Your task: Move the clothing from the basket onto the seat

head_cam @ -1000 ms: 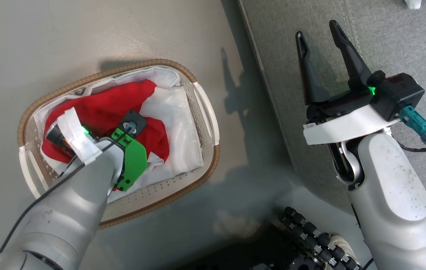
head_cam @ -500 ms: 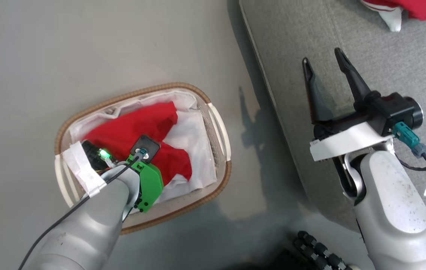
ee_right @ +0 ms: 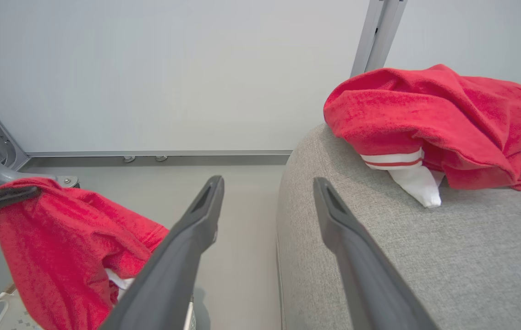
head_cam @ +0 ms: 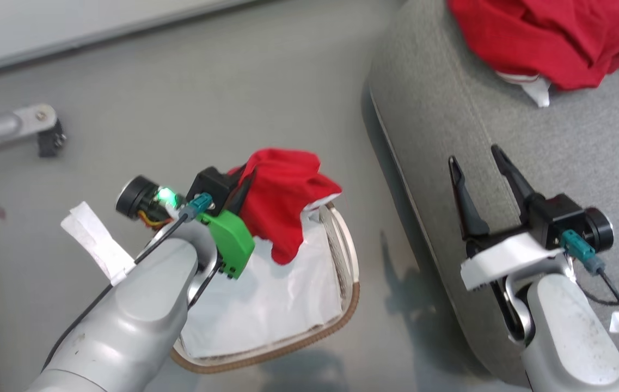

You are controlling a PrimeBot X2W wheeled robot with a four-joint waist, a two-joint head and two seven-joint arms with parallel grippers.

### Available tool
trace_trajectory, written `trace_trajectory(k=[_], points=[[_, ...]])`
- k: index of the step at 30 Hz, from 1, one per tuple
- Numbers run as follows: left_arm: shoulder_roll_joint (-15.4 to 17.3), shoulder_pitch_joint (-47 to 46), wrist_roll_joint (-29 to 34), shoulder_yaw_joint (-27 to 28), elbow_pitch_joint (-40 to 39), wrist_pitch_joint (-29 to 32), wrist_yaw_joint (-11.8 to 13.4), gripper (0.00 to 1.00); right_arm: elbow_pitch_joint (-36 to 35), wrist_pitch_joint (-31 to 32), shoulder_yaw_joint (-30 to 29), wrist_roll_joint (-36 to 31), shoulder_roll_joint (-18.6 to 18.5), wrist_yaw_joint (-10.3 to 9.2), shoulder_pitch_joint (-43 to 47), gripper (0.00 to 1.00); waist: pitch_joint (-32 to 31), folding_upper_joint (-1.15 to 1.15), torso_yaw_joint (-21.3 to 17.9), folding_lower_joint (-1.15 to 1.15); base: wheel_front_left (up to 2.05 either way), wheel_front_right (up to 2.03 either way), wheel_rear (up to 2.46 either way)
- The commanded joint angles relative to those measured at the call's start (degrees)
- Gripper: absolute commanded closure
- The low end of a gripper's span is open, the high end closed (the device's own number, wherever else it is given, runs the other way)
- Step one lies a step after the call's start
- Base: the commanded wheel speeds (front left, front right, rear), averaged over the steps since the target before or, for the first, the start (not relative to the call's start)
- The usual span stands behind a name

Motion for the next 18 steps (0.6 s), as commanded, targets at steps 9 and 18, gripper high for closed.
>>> trace_trajectory(k=[9,18], points=[[2.49,-1.93,2.04,3.75,-14.35,-0.12,0.44,1.0,1.8,-0.14,-0.43,-1.28,-0.2,-0.06,6.9,0.0,-15.78,0.0,4.25,0.0,0.0,0.0,0.0],[3.03,-8.07,2.22,4.47,-18.78,0.16,0.2,1.0,2.37,-0.14,1.79,-0.95,-0.2,-0.06,9.11,0.0,-20.0,0.0,3.64,0.0,0.0,0.0,0.0]])
